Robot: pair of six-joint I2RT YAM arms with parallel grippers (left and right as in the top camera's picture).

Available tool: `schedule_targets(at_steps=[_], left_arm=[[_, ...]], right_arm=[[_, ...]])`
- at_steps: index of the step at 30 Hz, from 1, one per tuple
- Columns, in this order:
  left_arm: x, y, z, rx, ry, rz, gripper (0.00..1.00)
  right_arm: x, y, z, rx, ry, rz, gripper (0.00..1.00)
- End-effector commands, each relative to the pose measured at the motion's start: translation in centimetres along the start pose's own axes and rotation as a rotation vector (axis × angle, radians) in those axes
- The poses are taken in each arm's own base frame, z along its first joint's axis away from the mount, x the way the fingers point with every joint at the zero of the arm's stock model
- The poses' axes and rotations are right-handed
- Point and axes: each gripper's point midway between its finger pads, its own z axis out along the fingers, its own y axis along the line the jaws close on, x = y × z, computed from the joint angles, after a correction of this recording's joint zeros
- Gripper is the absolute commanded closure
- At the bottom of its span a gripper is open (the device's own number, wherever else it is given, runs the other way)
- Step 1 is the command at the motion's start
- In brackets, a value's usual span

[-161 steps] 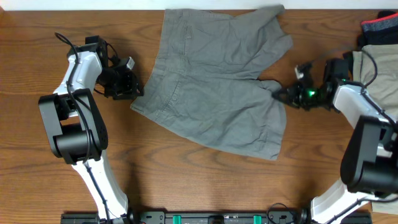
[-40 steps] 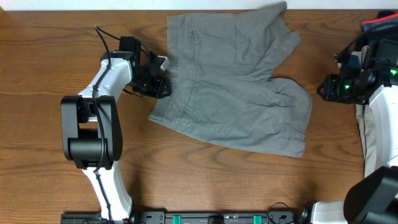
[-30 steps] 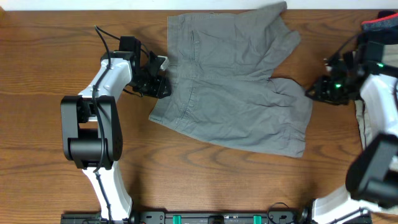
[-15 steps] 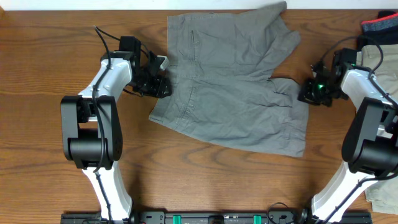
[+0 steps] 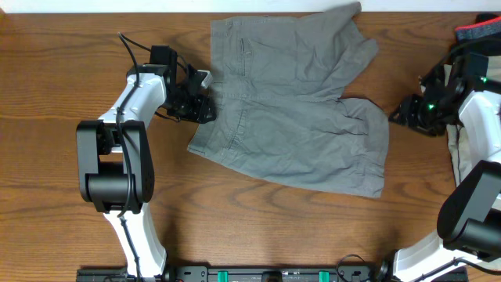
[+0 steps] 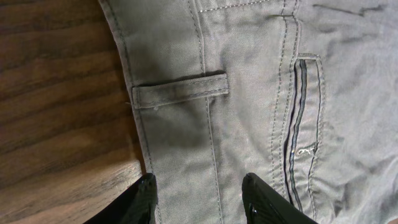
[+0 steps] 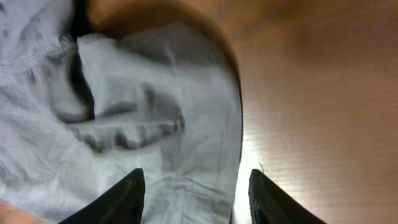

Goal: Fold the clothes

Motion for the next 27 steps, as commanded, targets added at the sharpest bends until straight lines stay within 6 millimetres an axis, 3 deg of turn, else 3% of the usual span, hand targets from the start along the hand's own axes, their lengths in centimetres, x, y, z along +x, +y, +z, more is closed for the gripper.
schedule_targets(at_steps=[1, 4, 8, 13, 16, 22, 27], left_arm=[[0.5, 0.3, 0.2, -0.009, 0.013, -0.024, 0.53], [0.5, 0.4, 0.1, -0.009, 0.013, -0.034, 0.53], [0.5, 0.4, 0.1, -0.009, 0.012, -0.063, 0.53], [0.5, 0.4, 0.1, -0.009, 0.012, -0.082, 0.53], [0.5, 0.4, 0.1, -0.01, 0.012, -0.09, 0.53], [-0.2, 0.6, 0.1, -0.016, -0.015, -0.124, 0.53], [-1.2, 0.8, 0.1, -0.022, -0.057, -0.162, 0.53]], right_arm=[[-0.9, 2.3, 1.5, -0.147, -0.049, -0.082, 0.45], [-3.2, 4.0, 2.4, -0.224, -0.14, -0.018, 0.5], [-4.5, 4.4, 3.9, -0.186, -0.2, 0.03, 0.44], [-4.6, 1.7, 5.1, 0.061, -0.225, 0.091, 0.43], [-4.6, 0.2, 4.9, 0.139, -0.225, 0.0, 0.44], [-3.8, -0.7, 6.2, -0.001, -0.159, -0.097, 0.46], [-2.3, -1.5, 9.1, -0.079, -0.078, -0.09, 0.5]])
